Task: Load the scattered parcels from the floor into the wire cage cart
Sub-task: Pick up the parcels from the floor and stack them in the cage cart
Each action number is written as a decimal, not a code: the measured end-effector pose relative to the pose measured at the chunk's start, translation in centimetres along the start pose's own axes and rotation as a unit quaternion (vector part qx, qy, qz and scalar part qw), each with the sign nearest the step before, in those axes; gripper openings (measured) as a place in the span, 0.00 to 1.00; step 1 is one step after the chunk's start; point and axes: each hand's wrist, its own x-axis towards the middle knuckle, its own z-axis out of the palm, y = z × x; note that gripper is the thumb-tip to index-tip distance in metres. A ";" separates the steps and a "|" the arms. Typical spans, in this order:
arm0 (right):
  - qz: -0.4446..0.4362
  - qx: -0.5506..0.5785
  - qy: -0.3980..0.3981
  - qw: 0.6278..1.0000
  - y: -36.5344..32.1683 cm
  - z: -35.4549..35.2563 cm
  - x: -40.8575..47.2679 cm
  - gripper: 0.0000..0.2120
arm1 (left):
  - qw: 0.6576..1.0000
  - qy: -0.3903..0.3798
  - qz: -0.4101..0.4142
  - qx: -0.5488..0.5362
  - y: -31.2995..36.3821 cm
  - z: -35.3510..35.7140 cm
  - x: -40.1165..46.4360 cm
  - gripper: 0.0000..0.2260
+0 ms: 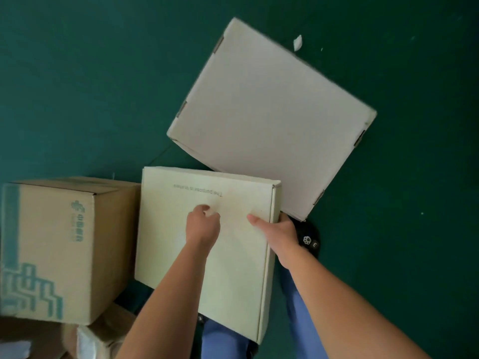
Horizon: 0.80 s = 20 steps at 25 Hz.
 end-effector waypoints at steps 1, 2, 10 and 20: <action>-0.007 0.004 0.017 1.000 -1.0 -0.6 -1.6 0.25 | 1.000 -0.017 0.003 -0.005 0.1 -0.9 -1.5 0.18; -0.014 0.011 0.034 0.999 -2.4 -1.4 -3.4 0.25 | 1.000 -0.028 0.005 -0.012 0.4 -2.3 -3.1 0.18; -0.114 0.128 0.151 0.974 -10.0 -6.1 -26.3 0.26 | 0.998 -0.047 0.039 -0.001 2.7 -14.1 -19.0 0.18; -0.142 0.405 0.221 0.876 -7.4 -12.1 -53.1 0.26 | 0.997 0.016 0.068 0.034 4.5 -22.4 -42.4 0.28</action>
